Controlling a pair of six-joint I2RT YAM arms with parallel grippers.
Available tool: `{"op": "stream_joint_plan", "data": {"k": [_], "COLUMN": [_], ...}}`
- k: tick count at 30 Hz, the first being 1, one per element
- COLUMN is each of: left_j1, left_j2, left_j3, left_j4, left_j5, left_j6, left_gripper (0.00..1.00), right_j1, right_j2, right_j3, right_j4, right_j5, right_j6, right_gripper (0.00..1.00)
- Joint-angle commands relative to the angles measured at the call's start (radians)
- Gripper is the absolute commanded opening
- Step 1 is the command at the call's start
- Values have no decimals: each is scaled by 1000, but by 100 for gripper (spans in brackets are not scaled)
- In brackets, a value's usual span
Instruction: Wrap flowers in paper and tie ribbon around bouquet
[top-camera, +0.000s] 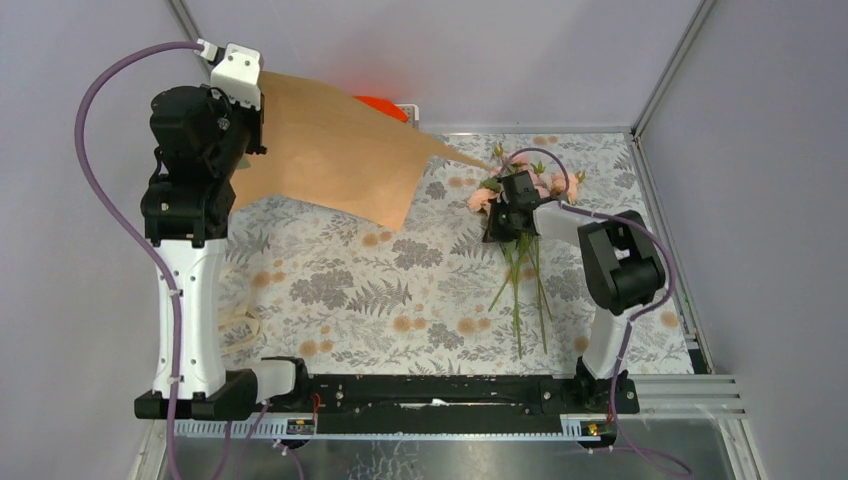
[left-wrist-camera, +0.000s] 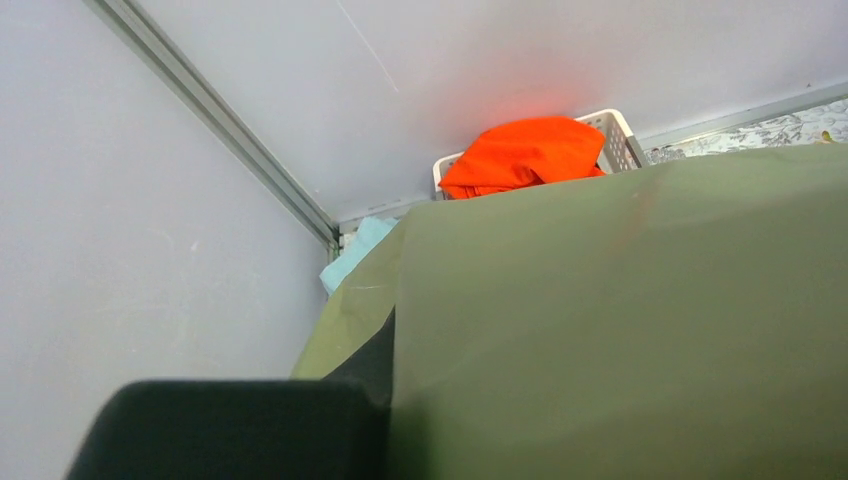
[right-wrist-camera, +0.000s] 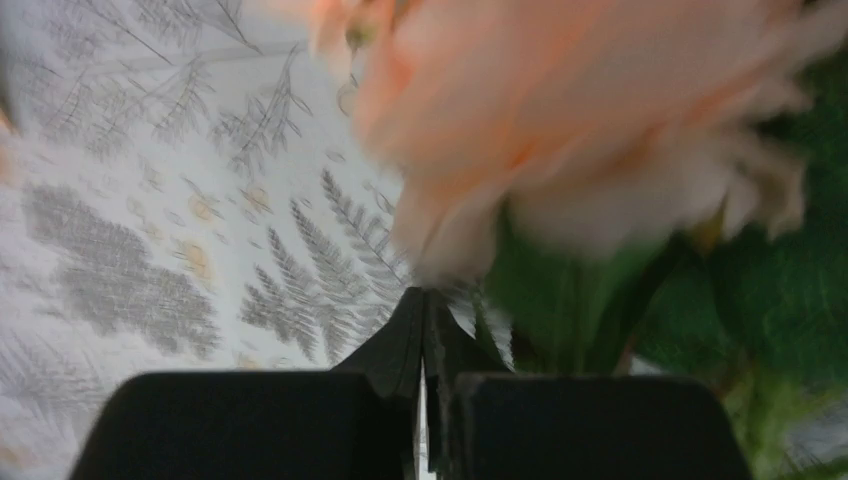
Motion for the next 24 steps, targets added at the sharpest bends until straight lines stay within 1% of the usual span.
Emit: {"op": "stream_joint_plan", "data": {"k": [1, 4, 5, 8, 10, 12, 14, 15, 17, 19, 21, 23, 24], "left_j1": [-2, -2, -2, -3, -3, -3, -5, -12, -47, -114, -179, -221, -233], "left_j2": [-14, -17, -17, -10, 1, 11, 19, 19, 15, 10, 12, 16, 17], "left_j3": [63, 65, 63, 54, 54, 59, 65, 70, 81, 108, 154, 202, 217], "left_j4": [-70, -93, -95, -95, -102, -113, -126, -131, -150, -187, -235, -275, -282], "left_j5": [50, 84, 91, 120, 146, 182, 236, 268, 327, 347, 341, 307, 281], "left_j6": [44, 50, 50, 47, 43, 38, 32, 26, 24, 31, 42, 49, 53], "left_gripper": [0, 0, 0, 0, 0, 0, 0, 0, 0, 0, 0, 0, 0], "right_j1": [-84, -154, -194, -281, -365, -447, -494, -506, -510, -509, -508, -505, -503], "right_j2": [158, 215, 224, 252, 257, 241, 211, 200, 192, 167, 67, -110, -214], "right_j3": [168, 227, 241, 302, 313, 288, 247, 237, 261, 312, 303, 234, 196], "right_j4": [20, -12, -18, -92, -124, -121, -91, -83, -126, -194, -177, -76, -17], "right_j5": [62, 138, 161, 183, 161, 120, 93, 89, 50, -56, -189, -263, -288], "right_j6": [13, 13, 9, -16, -25, -32, -67, -95, -178, -236, -248, -215, -198], "right_gripper": [0, 0, 0, 0, 0, 0, 0, 3, 10, 16, 26, 59, 72]}}
